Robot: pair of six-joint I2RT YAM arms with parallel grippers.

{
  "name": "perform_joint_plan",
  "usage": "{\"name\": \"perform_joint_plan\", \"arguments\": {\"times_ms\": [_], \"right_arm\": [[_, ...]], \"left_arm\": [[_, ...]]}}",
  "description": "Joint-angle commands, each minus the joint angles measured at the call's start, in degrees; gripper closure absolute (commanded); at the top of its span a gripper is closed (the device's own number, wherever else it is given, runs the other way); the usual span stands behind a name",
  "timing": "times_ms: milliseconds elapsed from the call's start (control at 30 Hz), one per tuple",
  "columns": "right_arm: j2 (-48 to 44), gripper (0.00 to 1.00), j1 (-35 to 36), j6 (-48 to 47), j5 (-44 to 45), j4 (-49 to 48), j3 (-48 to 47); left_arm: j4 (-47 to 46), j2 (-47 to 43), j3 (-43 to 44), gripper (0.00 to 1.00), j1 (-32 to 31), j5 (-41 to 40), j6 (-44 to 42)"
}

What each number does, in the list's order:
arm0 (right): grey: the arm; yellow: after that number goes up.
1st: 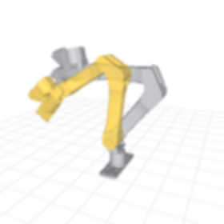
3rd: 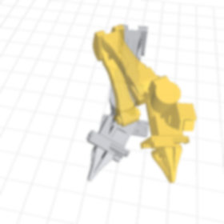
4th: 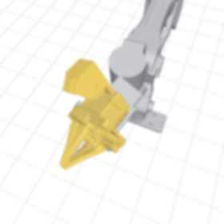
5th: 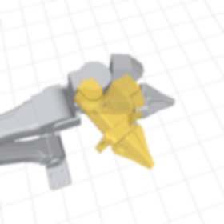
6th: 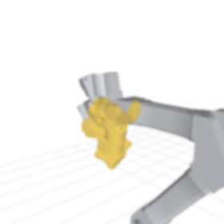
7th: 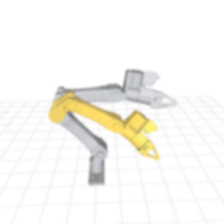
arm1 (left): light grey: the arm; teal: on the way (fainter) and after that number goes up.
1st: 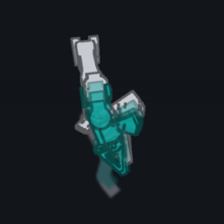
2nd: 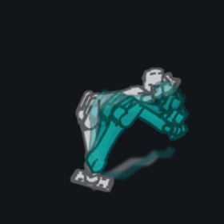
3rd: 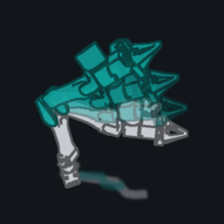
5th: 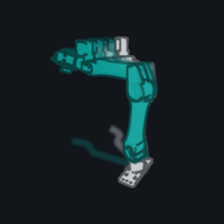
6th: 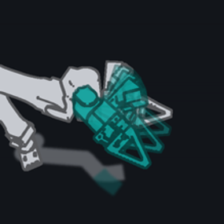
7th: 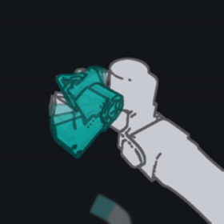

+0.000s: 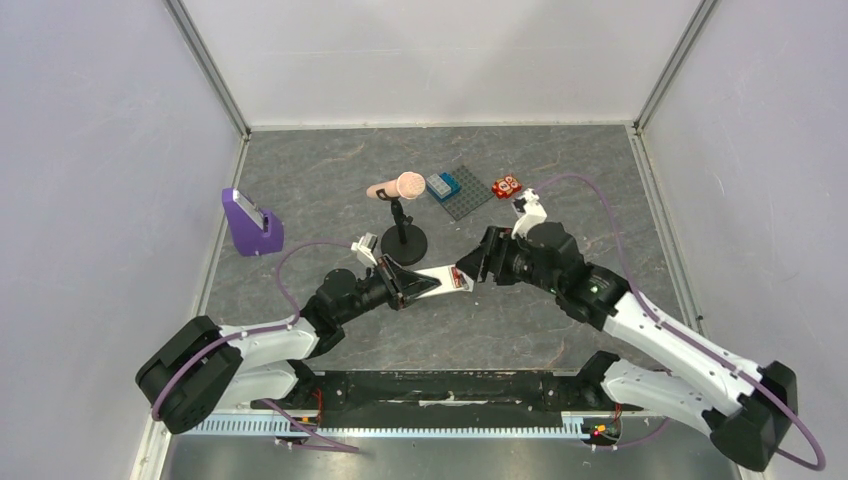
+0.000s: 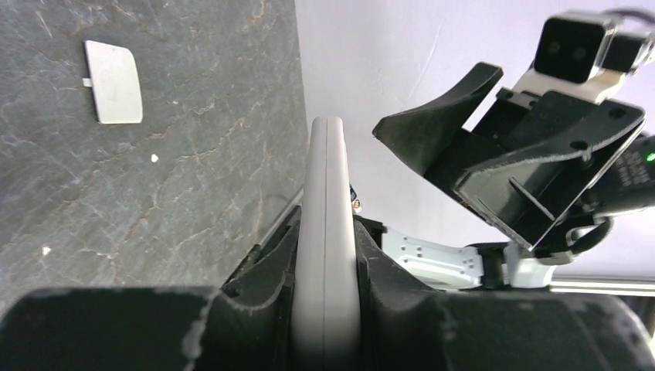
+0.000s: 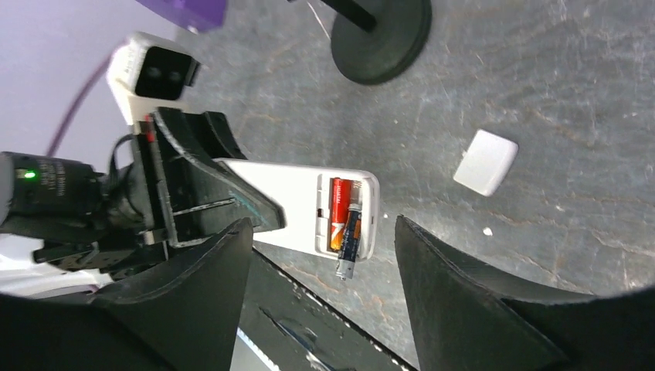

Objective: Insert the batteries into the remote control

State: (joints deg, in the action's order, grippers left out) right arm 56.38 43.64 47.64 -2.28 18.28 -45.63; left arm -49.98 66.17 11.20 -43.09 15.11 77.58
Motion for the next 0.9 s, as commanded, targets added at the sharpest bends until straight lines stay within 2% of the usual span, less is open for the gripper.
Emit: {"name": "perform_joint_plan", "arguments": {"times_ms": [0,133,467,633,867], "right_arm": [[-7.19,0.28,-0.13,1.44,1.93,-10.59,6.46],[-12.52,0.24,-0.13,2.81,0.80,-20.01,12.93],[-15.29,0.24,-0.15,3.86,-1.22,-30.88,18.33],[-15.40,0.29,-0.16,3.73,-1.13,-31.43,19.45],[-13.37,0.44,-0.13,4.68,-0.81,-33.04,20.13]], "left_arm": [[-4.81,-1.53,1.85,0.98,0.20,0.03,8.07],[-5.51,-2.30,1.57,0.98,0.20,-0.82,13.89],[-10.76,-1.48,-0.45,0.98,0.20,-1.81,23.88],[-13.30,-0.34,-0.35,0.98,0.20,-1.86,25.68],[-13.57,-0.34,-0.48,0.98,0.20,-1.66,25.21]]}}
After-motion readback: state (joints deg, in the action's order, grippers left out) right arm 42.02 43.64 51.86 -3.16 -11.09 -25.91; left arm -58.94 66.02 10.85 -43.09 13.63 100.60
